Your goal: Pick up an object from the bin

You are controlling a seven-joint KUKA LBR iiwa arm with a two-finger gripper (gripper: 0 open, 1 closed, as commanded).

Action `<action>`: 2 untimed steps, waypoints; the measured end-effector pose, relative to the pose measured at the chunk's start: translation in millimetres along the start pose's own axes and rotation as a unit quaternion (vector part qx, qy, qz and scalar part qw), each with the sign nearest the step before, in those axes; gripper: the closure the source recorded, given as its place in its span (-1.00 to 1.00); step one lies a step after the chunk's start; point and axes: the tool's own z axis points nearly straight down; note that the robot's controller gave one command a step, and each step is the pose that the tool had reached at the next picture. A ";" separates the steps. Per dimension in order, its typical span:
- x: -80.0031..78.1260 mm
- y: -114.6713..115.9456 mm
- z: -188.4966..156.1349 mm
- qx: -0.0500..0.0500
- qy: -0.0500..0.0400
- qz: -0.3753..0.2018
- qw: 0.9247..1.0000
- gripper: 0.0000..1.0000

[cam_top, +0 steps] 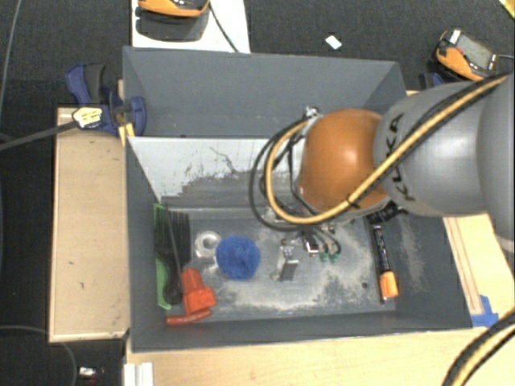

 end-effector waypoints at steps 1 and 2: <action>-24.2 37.2 38.3 0.001 -0.004 0.065 0.998 -1.00; 48.1 54.1 40.8 -0.001 -0.003 0.011 1.000 1.00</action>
Offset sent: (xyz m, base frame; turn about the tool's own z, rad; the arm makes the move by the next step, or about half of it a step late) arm -0.0506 0.0518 -0.0413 0.0187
